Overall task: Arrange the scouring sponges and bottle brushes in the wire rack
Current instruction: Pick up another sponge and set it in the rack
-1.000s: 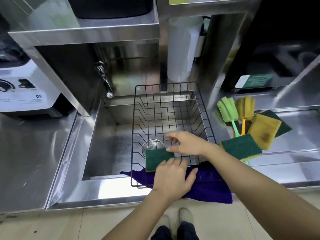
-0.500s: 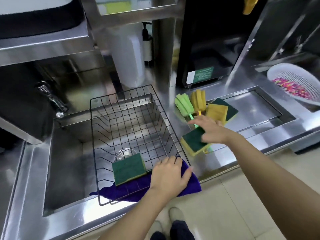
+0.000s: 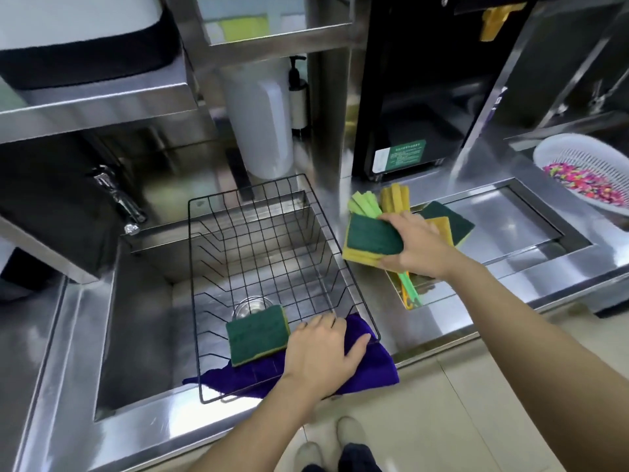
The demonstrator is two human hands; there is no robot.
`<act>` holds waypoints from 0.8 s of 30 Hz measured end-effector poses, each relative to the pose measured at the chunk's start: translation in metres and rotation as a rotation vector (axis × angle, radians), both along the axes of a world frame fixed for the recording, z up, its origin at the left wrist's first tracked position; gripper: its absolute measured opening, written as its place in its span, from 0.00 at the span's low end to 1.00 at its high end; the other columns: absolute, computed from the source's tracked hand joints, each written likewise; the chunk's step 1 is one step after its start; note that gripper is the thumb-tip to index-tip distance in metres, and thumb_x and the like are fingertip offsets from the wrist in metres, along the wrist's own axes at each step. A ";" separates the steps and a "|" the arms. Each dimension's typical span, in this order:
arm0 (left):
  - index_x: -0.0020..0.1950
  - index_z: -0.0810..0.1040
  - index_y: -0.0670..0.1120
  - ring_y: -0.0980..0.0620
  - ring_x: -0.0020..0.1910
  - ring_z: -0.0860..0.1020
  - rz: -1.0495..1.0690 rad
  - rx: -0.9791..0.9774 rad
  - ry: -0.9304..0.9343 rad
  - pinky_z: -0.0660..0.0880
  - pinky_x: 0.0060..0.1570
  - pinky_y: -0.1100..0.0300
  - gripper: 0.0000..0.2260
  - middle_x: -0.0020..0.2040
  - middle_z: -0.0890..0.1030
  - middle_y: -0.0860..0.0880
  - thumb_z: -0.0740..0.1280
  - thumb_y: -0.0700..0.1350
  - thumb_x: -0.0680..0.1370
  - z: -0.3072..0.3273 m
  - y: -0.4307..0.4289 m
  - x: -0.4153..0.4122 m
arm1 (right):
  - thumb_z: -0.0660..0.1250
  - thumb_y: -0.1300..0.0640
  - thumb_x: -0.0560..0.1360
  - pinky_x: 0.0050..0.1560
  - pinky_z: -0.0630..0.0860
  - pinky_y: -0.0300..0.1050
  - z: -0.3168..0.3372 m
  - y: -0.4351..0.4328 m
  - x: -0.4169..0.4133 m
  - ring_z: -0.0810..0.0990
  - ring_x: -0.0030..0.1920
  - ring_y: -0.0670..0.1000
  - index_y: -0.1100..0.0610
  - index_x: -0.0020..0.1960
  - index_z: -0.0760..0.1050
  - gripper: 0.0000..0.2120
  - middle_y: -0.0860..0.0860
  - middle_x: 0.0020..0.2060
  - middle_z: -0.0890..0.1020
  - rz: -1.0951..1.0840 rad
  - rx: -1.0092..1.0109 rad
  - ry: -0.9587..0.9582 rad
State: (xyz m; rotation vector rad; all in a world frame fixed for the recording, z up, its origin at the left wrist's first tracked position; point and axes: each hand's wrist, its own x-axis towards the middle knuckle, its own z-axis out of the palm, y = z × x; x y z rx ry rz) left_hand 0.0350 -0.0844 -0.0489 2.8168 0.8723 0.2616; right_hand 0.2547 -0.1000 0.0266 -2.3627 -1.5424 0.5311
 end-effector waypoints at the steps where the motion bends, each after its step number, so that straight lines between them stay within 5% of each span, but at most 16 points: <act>1: 0.36 0.79 0.44 0.47 0.33 0.78 0.020 0.010 -0.013 0.74 0.31 0.56 0.24 0.33 0.80 0.47 0.54 0.60 0.74 0.000 0.002 -0.005 | 0.71 0.44 0.65 0.63 0.63 0.53 0.005 0.008 -0.005 0.67 0.62 0.56 0.52 0.70 0.60 0.38 0.55 0.58 0.70 0.015 0.050 0.020; 14: 0.33 0.77 0.44 0.46 0.32 0.75 0.261 0.095 0.004 0.72 0.33 0.55 0.23 0.31 0.78 0.47 0.56 0.59 0.75 -0.009 0.020 -0.070 | 0.74 0.46 0.66 0.62 0.68 0.51 -0.028 0.101 -0.113 0.67 0.61 0.56 0.54 0.69 0.62 0.37 0.56 0.59 0.71 0.300 0.055 0.182; 24: 0.33 0.77 0.44 0.46 0.33 0.75 0.302 0.061 -0.016 0.71 0.35 0.55 0.23 0.32 0.78 0.46 0.56 0.59 0.75 -0.008 0.018 -0.071 | 0.73 0.47 0.67 0.66 0.65 0.53 -0.063 0.119 -0.152 0.65 0.63 0.56 0.52 0.70 0.61 0.36 0.56 0.62 0.70 0.477 -0.043 0.038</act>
